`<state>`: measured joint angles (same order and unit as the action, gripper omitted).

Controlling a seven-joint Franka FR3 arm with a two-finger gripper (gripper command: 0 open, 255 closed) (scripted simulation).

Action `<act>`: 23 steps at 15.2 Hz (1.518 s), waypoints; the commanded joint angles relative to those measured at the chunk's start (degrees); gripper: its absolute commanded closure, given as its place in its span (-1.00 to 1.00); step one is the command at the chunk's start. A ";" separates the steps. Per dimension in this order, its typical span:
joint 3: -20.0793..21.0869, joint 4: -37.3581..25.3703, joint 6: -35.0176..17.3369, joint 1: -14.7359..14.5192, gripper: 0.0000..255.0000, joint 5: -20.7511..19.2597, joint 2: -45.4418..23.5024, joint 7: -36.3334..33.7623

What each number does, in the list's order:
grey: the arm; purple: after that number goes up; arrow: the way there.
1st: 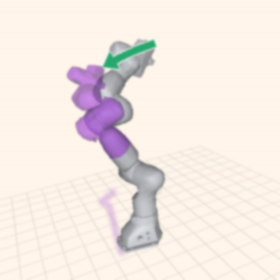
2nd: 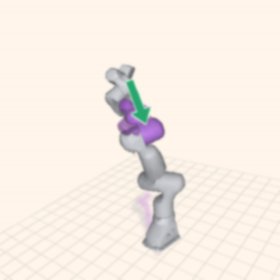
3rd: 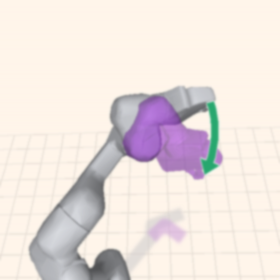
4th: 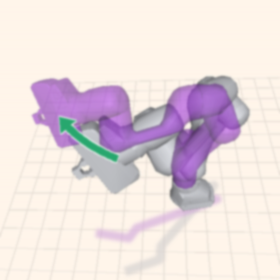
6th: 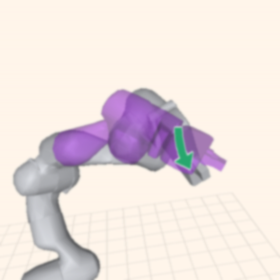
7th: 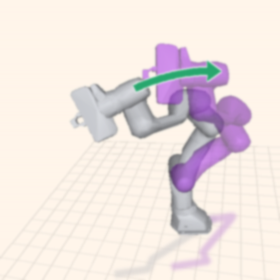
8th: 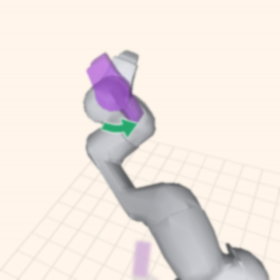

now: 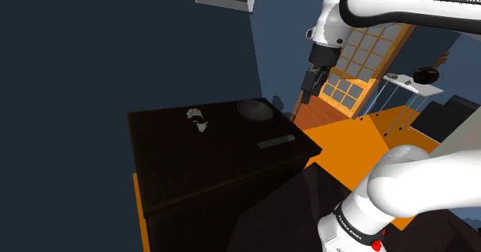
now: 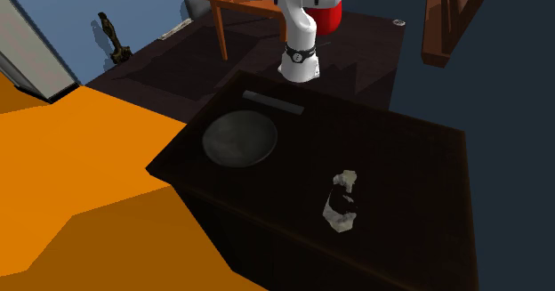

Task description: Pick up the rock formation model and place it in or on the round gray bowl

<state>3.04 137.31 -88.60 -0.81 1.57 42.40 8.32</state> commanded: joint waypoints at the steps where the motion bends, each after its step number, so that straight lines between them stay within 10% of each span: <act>1: 0.00 0.00 0.00 0.00 -1.00 0.00 0.00 0.00; 14: 10.28 4.63 -29.71 -0.07 -1.00 6.13 -15.90 -16.90; 23: 16.71 -1.66 -47.60 2.05 -1.00 1.49 -34.03 -31.11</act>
<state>19.18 136.29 -134.05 0.95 3.95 10.41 -20.97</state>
